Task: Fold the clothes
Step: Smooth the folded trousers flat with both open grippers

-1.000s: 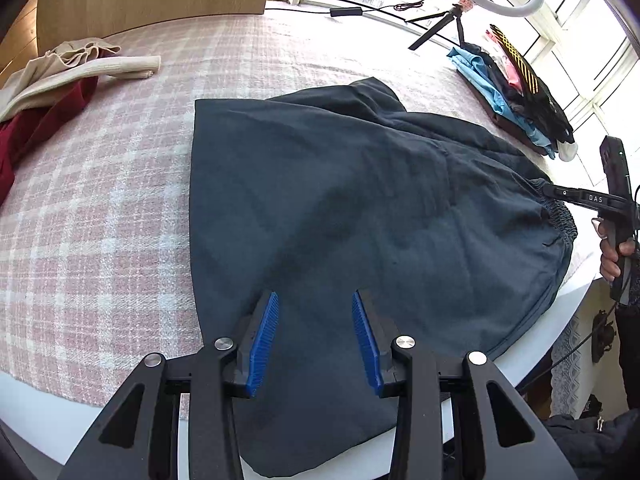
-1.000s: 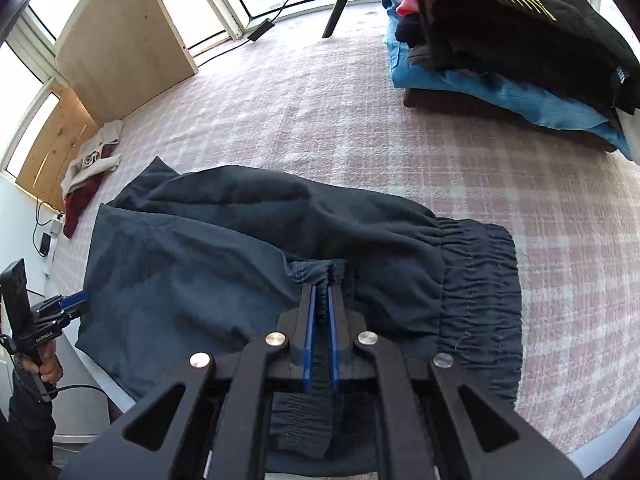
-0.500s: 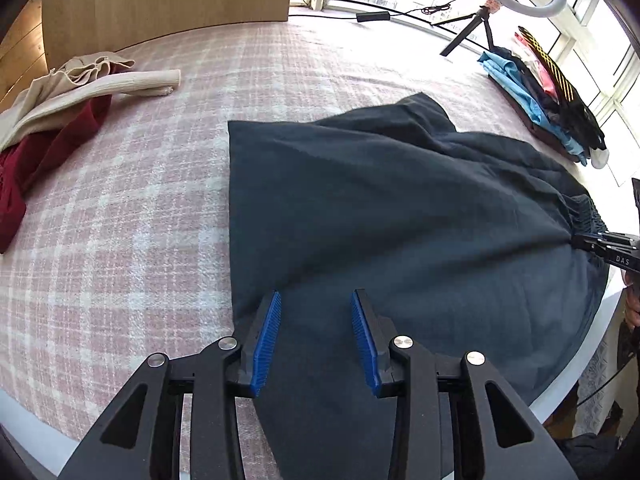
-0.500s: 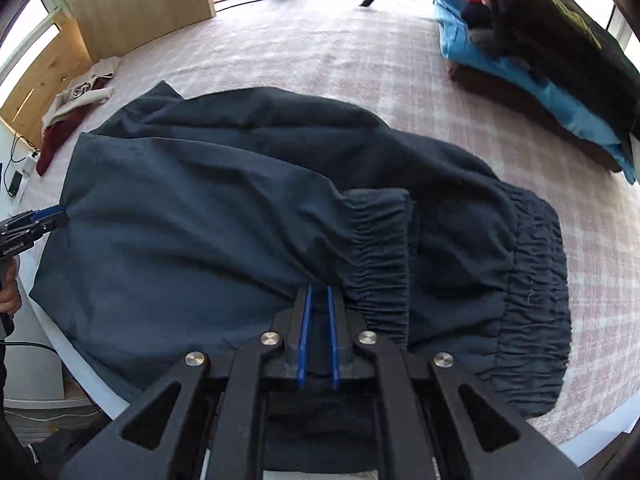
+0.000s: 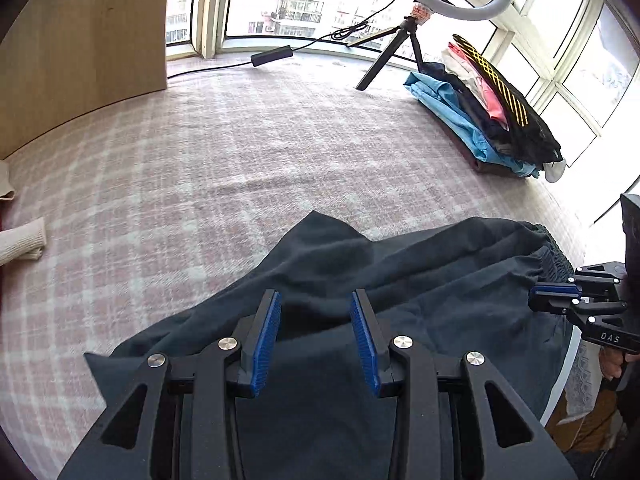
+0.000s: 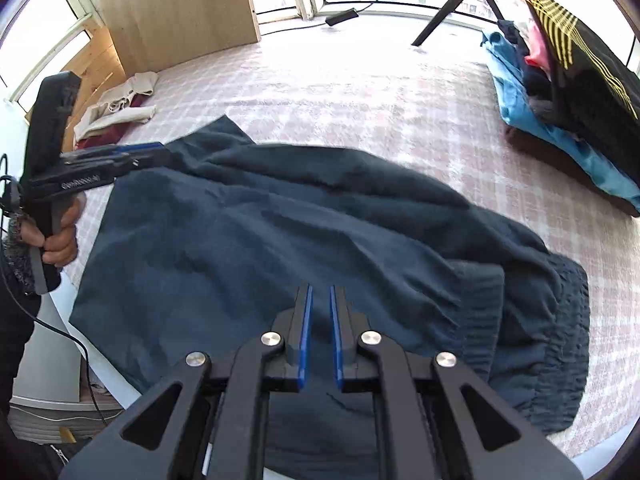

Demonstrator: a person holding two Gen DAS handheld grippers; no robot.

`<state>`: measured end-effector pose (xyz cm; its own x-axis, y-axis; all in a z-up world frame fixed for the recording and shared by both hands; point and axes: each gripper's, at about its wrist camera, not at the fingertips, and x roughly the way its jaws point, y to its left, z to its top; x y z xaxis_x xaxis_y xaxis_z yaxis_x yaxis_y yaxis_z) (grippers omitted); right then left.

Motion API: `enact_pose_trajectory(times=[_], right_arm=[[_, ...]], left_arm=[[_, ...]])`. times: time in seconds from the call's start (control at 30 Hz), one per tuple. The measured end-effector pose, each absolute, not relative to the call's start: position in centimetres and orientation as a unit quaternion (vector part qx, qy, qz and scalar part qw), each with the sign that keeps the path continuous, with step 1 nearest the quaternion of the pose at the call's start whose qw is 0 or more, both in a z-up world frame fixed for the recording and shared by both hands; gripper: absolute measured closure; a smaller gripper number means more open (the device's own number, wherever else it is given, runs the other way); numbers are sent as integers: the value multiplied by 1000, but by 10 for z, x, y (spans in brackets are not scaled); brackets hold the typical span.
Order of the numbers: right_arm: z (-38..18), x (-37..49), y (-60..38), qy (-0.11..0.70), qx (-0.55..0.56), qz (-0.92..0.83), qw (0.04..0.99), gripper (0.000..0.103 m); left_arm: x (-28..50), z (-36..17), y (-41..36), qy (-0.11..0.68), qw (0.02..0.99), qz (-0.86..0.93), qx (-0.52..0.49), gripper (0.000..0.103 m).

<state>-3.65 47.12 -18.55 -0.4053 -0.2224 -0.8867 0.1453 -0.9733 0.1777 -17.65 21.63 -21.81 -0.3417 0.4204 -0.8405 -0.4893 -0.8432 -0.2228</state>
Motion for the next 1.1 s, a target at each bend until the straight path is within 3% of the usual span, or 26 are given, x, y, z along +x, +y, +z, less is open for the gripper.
enact_pose_trajectory(times=[0.23, 0.27, 0.47, 0.6, 0.77, 1.1], right_arm=[[-206, -113, 458, -35, 537, -838, 88, 94], [-213, -122, 459, -35, 545, -834, 83, 94], [-220, -127, 483, -54, 558, -826, 51, 97], [-186, -91, 475, -69, 533, -838, 95, 97], [-180, -34, 434, -73, 538, -826, 149, 97], [-226, 14, 407, -59, 575, -811, 92, 97]], left_arm=[[-194, -242, 219, 62, 264, 823, -500, 70], [-193, -243, 218, 68, 264, 825, -495, 73], [-187, -213, 174, 64, 214, 840, -494, 74], [-153, -182, 109, 28, 181, 843, -506, 69], [-65, -191, 57, -4, 187, 822, -538, 69], [1, -235, 91, 72, 266, 801, -531, 69]])
